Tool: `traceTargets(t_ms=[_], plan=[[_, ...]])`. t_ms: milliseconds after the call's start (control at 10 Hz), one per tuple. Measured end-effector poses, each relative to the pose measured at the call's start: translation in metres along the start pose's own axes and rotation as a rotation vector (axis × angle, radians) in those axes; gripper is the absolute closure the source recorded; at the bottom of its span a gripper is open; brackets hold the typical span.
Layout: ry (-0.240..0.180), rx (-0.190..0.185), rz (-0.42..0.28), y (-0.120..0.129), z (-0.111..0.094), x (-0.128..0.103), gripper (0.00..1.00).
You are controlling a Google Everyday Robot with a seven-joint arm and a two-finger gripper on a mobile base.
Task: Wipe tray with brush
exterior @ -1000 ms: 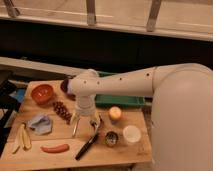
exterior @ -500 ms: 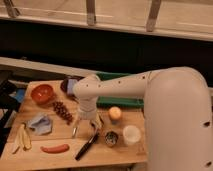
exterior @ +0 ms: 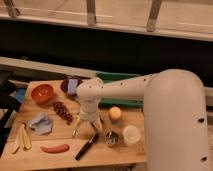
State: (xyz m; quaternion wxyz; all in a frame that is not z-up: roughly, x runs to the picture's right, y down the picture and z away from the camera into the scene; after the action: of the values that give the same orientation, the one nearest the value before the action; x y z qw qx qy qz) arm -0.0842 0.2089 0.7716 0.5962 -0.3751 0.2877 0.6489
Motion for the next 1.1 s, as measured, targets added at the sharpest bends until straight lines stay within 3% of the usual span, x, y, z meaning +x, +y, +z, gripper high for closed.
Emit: traceTargets(t_ms=[200, 400, 800, 900, 1100], plan=[[0.007, 0.021, 0.015, -0.004, 0.003, 0.000, 0.20], [0.035, 0.057, 0.051, -0.012, 0.022, -0.003, 0.20], [0.081, 0.074, 0.117, -0.028, 0.043, -0.004, 0.20], [0.087, 0.071, 0.126, -0.031, 0.045, -0.003, 0.23], [0.096, 0.070, 0.131, -0.032, 0.050, 0.000, 0.41]])
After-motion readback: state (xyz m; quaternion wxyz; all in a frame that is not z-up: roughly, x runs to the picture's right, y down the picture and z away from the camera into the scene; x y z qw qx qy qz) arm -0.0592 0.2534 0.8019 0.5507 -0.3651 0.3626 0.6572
